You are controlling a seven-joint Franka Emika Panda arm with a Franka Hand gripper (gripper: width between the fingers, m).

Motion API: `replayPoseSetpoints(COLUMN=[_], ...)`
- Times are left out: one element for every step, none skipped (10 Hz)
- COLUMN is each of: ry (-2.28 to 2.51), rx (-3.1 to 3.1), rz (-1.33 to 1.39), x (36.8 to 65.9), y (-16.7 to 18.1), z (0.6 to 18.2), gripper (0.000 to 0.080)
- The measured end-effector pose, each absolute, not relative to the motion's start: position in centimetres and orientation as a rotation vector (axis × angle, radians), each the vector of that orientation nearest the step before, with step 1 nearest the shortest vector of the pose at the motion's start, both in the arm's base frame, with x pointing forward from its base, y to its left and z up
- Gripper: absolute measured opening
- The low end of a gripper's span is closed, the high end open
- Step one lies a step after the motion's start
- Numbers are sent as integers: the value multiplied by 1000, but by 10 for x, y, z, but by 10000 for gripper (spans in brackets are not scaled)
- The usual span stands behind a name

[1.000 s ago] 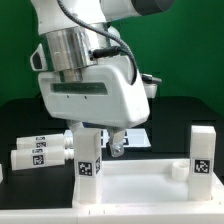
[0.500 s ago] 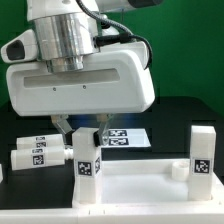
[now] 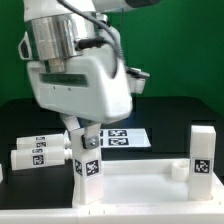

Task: Assemble desk

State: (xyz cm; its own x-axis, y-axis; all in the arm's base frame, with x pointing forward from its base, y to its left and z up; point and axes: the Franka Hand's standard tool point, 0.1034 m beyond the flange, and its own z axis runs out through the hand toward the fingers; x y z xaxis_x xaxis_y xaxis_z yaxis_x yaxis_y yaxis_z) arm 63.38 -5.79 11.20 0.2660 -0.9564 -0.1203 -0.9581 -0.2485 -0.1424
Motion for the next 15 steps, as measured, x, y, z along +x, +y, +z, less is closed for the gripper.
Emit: replayPoseSetpoints(ry=[2000, 2072, 2075, 2176, 2251, 2333, 2437, 2386, 2278, 2091, 1945, 1899, 1819, 1617, 1334], rx=[-2135, -2068, -2068, -1961, -1878, -1754, -1531, -1613, -1832, -2090, -2228, -2270, -2337, -2500, -2707], rz=[58, 72, 75, 92, 103, 101, 44, 10, 74, 67, 49, 46, 36, 16, -21], x=[632, 633, 633, 633, 633, 634, 635, 630, 623, 629, 630, 628, 628, 627, 628], y=[-58, -58, -57, -56, -55, -54, -52, -50, -45, -42, -38, -39, -40, -42, -47], z=[112, 112, 112, 112, 112, 111, 111, 106, 101, 108, 107, 105, 105, 106, 108], gripper=[290, 290, 290, 290, 290, 290, 290, 405, 539, 539, 626, 642, 642, 648, 649])
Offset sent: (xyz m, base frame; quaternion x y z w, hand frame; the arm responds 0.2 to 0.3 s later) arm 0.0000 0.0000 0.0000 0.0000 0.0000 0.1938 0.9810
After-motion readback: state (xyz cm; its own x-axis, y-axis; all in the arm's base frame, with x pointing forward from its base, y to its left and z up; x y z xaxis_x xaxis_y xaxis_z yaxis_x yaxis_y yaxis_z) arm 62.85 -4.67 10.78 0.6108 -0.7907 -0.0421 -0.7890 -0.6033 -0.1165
